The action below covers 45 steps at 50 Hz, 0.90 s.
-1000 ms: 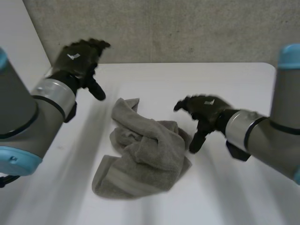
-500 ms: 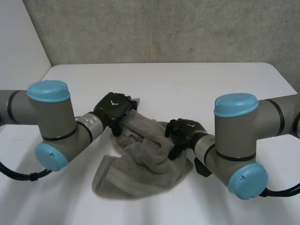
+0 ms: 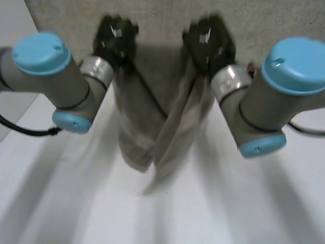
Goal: Fold the laundry
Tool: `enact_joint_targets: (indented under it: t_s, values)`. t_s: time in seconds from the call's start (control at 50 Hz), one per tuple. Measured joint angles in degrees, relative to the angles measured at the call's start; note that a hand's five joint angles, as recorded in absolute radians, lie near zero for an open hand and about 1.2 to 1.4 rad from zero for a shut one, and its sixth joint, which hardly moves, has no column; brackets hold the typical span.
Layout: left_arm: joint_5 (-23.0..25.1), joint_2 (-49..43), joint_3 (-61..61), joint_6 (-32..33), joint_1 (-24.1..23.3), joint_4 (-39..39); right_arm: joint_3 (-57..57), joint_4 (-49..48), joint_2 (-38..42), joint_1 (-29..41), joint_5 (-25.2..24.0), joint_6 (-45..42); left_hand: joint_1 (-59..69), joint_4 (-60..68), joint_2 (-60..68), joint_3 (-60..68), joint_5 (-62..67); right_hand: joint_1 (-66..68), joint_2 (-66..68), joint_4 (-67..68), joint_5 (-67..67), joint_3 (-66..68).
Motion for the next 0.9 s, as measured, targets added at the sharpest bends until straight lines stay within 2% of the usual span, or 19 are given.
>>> enact_joint_targets:
  t_s: [0.02,0.1,0.2,0.3,0.32,0.44,0.5,0.52,0.56,0.58,0.62,0.68,0.74,0.9]
  values:
    - [0.0,0.0,0.0,0.0,0.0,0.0,0.0,0.0,0.0,0.0,0.0,0.0,0.0,0.0,0.0,0.0,0.0,0.0,0.0,0.0,0.0,0.0]
    - [-5.99,5.94,-4.06,-4.48,-1.97,4.11,1.11,-10.6,-3.15,0.22,0.83,-5.97,0.27,0.13,0.0,0.05,0.22,0.0,0.0,0.0,0.33,0.0]
    - [-8.44,10.12,-13.76,-5.44,-3.45,4.88,5.34,-12.18,-4.34,0.43,1.03,-7.09,0.27,0.13,0.0,0.05,0.22,0.0,0.0,0.0,0.51,0.0]
    - [-8.86,13.28,-26.45,-4.27,-4.79,4.74,11.95,-6.36,-4.51,0.56,1.79,-7.69,0.27,0.15,0.02,0.09,0.22,0.0,0.0,0.01,0.6,0.0]
    - [-8.78,14.33,-31.72,-3.65,-5.8,4.61,14.5,-2.49,-4.35,0.58,2.36,-7.73,0.27,0.16,0.04,0.09,0.22,0.0,0.0,0.01,0.65,0.0]
    - [-8.45,15.88,-45.03,-2.53,-11.02,4.09,21.91,10.49,-2.99,0.67,4.17,-6.81,-0.92,-4.45,-4.45,-4.4,-3.53,0.0,0.0,0.02,0.78,0.0]
    - [-8.4,15.99,-48.17,-2.44,-13.18,3.17,24.66,14.23,-2.59,0.51,4.64,-5.16,-6.77,-9.3,-9.31,-9.24,-7.75,0.0,0.0,0.19,0.81,0.0]
    - [-8.41,16.02,-49.31,-2.47,-14.19,2.15,25.15,14.76,-2.55,0.45,4.69,-4.7,-14.51,-16.03,-16.46,-16.36,-15.36,0.0,0.0,0.25,0.81,0.0]
    - [-8.42,16.06,-49.89,-2.52,-14.84,1.14,26.13,15.54,-2.57,0.33,4.7,-3.68,-15.17,-16.89,-17.26,-16.79,-16.15,0.0,0.0,0.29,0.82,0.0]
    - [-8.48,16.17,-50.53,-2.64,-15.82,-1.27,27.45,16.12,-2.77,0.11,4.55,-1.97,-22.83,-25.62,-25.61,-25.48,-24.81,0.0,0.0,0.32,0.86,0.0]
    - [-8.53,16.38,-50.56,-2.76,-16.24,-3.17,28.1,16.19,-2.96,-0.04,4.41,-1.11,-27.52,-30.49,-30.47,-30.32,-29.76,0.0,0.0,0.32,0.88,0.0]
    - [-8.56,17.38,-49.8,-2.95,-16.03,-5.93,29.76,15.84,-3.71,-0.87,4.04,0.44,-36.7,-39.13,-39.55,-39.42,-38.44,0.0,0.0,0.32,0.92,0.0]
    - [-8.52,18.58,-48.9,-3.08,-14.75,-7.01,31.23,15.38,-4.52,-1.92,3.7,1.01,-40.86,-43.53,-43.49,-43.37,-42.84,0.0,0.0,0.32,0.98,0.0]
    - [-7.29,22.07,-45.0,-3.37,-6.37,-7.56,36.43,13.08,-6.39,-4.63,0.67,1.15,-43.59,-46.45,-46.42,-46.35,-45.59,0.0,0.0,0.32,0.97,0.0]
